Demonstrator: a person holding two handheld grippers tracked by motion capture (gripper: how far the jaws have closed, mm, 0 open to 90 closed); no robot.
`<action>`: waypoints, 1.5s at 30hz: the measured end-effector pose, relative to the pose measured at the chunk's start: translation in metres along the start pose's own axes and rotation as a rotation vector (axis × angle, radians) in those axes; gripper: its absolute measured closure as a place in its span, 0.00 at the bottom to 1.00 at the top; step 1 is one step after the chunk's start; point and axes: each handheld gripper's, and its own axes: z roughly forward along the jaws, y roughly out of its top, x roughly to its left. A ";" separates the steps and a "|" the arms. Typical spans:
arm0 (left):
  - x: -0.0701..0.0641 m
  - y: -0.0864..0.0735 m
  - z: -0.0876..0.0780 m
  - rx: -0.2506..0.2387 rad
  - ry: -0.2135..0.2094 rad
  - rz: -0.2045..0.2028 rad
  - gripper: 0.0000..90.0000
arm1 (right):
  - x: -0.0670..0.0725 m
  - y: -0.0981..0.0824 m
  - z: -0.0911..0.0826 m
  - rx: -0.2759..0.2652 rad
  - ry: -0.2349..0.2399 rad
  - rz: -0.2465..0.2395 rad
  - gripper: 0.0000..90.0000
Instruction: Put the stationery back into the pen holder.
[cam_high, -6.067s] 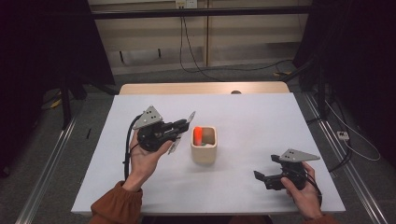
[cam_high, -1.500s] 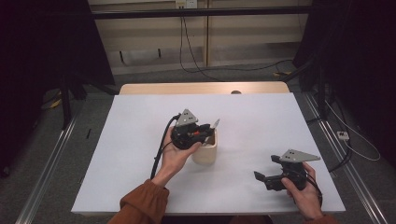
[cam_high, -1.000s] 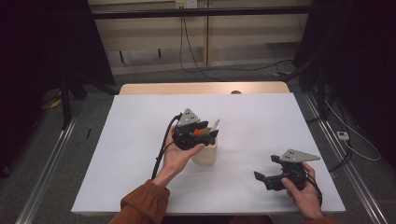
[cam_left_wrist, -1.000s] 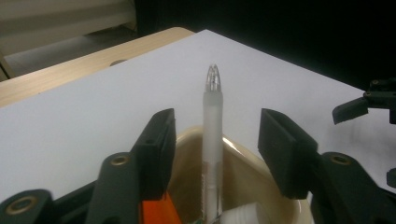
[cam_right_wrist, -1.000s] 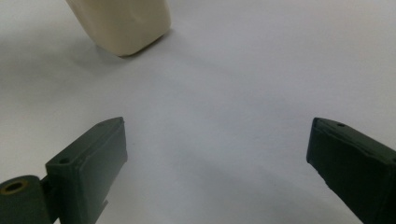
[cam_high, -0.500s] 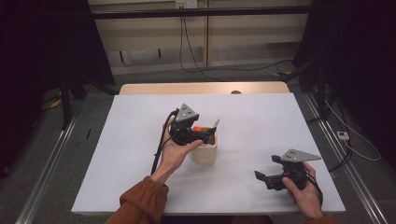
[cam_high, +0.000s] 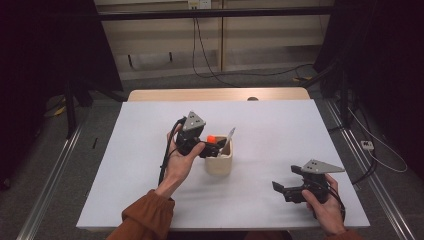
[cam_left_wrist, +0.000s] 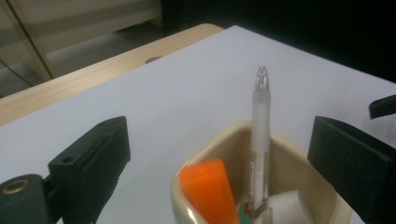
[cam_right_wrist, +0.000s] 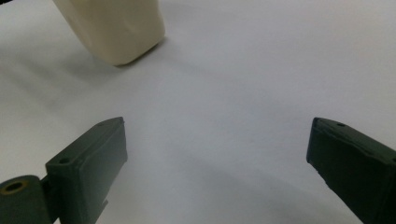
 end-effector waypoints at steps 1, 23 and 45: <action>0.000 0.000 -0.001 0.001 -0.003 0.000 0.06 | 0.000 0.000 0.000 -0.001 -0.002 0.002 0.06; 0.009 -0.013 -0.024 -0.005 -0.006 -0.039 0.06 | 0.001 0.000 0.001 -0.028 -0.025 0.028 0.06; 0.020 -0.035 -0.060 0.006 0.035 -0.022 0.05 | 0.002 -0.001 -0.001 -0.030 -0.034 0.027 0.06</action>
